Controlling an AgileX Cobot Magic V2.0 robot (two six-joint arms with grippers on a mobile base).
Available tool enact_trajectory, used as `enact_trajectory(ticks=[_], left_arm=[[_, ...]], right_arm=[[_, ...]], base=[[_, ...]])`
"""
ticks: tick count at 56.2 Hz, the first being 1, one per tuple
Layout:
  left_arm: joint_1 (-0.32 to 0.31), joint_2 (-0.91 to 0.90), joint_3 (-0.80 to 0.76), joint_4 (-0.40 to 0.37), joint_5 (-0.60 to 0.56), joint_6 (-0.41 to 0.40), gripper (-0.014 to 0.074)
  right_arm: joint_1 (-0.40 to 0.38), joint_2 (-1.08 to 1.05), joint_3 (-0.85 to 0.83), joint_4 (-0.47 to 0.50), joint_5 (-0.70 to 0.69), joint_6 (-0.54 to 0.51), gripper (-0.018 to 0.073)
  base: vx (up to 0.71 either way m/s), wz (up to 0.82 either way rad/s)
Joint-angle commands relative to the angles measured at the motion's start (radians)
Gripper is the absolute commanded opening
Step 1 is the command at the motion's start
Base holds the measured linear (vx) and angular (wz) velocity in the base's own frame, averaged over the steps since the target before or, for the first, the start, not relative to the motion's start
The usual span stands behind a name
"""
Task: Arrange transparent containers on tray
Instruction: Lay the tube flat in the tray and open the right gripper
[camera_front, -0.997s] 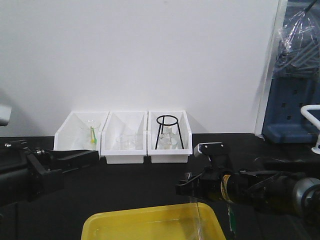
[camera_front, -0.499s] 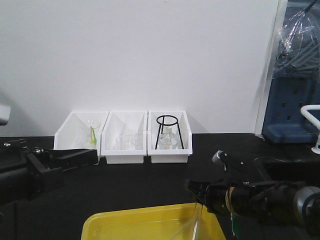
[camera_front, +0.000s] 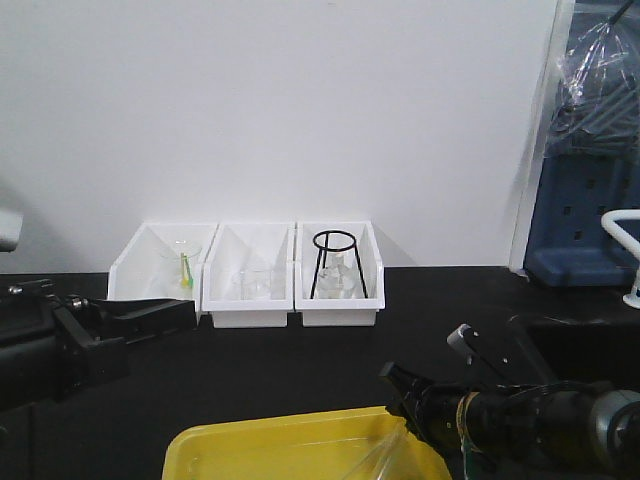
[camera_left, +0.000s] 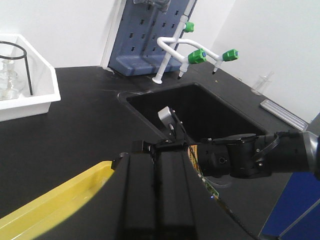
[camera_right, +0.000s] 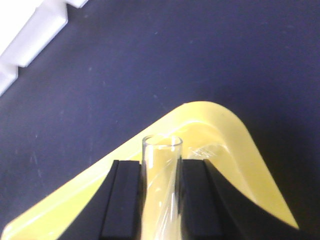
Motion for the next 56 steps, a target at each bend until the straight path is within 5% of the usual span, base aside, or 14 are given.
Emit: enact_trajectory(ticks=[1,34,56], left_arm=[[-0.005,-0.023,-0.031,-0.05,0.008,-0.002,-0.0001],[-0.005,-0.023,-0.031,-0.05,-0.014,-0.003,-0.0001],[-0.005,-0.023,-0.031,-0.05,-0.024,-0.004,-0.0001]], right_arm=[[-0.004,-0.053,0.012,0.048,-0.008,-0.003,-0.0008],[-0.004,-0.053,0.088,0.068,-0.028,-0.009,0.0032],[-0.004,-0.053,0.088,0.068,-0.027,-0.009,0.0352]], base=[[0.0,0.0],[0.0,0.0],[0.0,0.0]])
